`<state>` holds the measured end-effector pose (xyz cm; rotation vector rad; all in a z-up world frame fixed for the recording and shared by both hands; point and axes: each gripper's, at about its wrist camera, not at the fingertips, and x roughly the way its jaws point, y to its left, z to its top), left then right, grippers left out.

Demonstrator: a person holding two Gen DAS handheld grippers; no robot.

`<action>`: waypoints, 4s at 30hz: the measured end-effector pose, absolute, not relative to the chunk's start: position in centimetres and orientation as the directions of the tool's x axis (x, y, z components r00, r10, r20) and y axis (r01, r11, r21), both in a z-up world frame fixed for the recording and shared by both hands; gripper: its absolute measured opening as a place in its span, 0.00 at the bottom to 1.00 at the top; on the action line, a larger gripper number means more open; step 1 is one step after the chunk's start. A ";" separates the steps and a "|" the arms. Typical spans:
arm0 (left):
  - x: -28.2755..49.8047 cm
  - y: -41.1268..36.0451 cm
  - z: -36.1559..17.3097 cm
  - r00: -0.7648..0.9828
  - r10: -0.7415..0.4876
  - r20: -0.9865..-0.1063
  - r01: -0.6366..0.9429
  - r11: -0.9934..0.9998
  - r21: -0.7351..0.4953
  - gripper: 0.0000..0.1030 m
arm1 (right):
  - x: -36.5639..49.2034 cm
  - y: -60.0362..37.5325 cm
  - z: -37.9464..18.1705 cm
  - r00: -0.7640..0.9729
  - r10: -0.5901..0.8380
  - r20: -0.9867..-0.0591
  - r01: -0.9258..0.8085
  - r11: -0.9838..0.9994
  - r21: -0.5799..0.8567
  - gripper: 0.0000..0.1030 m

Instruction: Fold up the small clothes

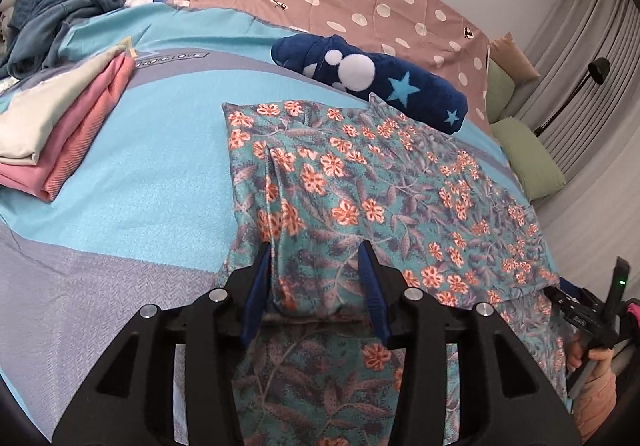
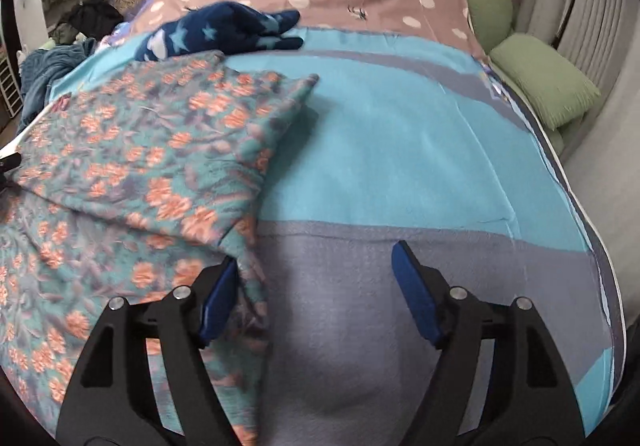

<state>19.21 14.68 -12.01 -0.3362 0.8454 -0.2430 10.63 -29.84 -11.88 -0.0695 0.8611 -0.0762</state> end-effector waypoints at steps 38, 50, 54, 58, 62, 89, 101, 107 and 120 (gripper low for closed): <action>27.9 16.2 -12.5 0.650 -0.199 -0.733 0.019 0.969 -0.246 0.04 | 24.7 -38.9 -14.2 0.604 0.282 -0.745 0.119 0.893 0.434 0.03; 19.7 15.6 -8.8 0.698 -0.308 -0.646 0.111 0.938 -0.328 0.44 | 13.5 -33.8 -10.6 0.600 0.243 -0.762 -0.042 0.961 0.273 0.39; 18.6 12.3 -11.6 0.648 -0.128 -0.751 0.124 0.990 -0.062 0.46 | 11.3 -33.1 -12.7 0.616 0.084 -0.783 0.000 0.994 0.107 0.45; 15.8 13.2 -8.9 0.674 -0.178 -0.717 0.117 0.984 -0.134 0.47 | 7.6 -33.1 -10.8 0.646 0.071 -0.760 0.063 0.987 0.145 0.48; 11.4 14.3 -7.7 0.688 -0.196 -0.698 0.142 0.981 -0.135 0.58 | 3.1 -32.3 -9.8 0.682 0.099 -0.725 0.011 0.989 0.146 0.60; -6.4 18.2 -13.0 0.508 -0.504 -0.698 0.317 0.863 -0.393 0.57 | -13.2 -35.0 -12.6 0.579 0.494 -0.649 -0.038 0.811 0.584 0.36; -8.8 18.8 -13.9 0.471 -0.643 -0.604 0.270 0.757 -0.595 0.04 | -15.6 -33.8 -12.9 0.513 0.580 -0.633 -0.059 0.759 0.648 0.17; -10.0 19.8 -11.0 0.560 -0.643 -0.522 0.294 0.744 -0.601 0.04 | -16.7 -34.9 -10.7 0.588 0.607 -0.534 -0.103 0.711 0.695 0.04; -9.2 19.9 -4.2 0.679 -0.634 -0.369 0.375 0.732 -0.568 0.04 | -14.8 -34.4 -3.2 0.710 0.593 -0.379 -0.262 0.722 0.640 0.04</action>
